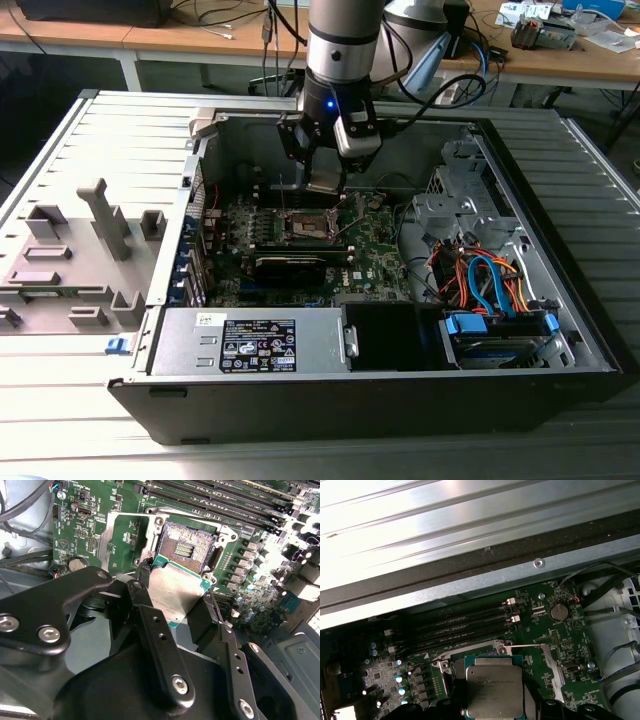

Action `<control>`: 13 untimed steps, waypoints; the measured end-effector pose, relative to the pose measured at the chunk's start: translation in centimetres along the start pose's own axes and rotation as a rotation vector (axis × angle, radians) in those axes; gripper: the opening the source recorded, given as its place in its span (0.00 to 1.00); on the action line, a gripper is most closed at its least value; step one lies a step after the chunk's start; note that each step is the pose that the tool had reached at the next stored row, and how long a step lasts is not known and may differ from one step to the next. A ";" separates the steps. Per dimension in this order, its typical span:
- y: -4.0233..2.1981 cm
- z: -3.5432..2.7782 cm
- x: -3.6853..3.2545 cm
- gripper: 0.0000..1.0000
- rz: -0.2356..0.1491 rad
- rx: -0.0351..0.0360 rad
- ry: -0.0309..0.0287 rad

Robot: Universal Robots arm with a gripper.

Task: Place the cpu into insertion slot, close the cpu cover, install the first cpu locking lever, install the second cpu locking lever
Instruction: 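Place the cpu into insertion slot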

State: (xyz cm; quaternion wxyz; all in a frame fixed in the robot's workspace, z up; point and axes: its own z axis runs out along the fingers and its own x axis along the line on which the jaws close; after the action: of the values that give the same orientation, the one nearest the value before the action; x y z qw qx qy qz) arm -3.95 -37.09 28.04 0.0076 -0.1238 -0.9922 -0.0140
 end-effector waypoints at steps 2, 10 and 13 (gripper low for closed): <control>0.00 0.01 0.00 0.55 0.002 0.0001 -0.0001; 0.00 0.06 0.00 0.55 0.009 0.0003 -0.0003; 0.00 0.09 0.00 0.55 0.012 0.0004 -0.0005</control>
State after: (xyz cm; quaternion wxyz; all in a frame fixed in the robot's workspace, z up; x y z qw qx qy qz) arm -3.95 -37.09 27.95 0.0075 -0.1298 -0.9914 -0.0137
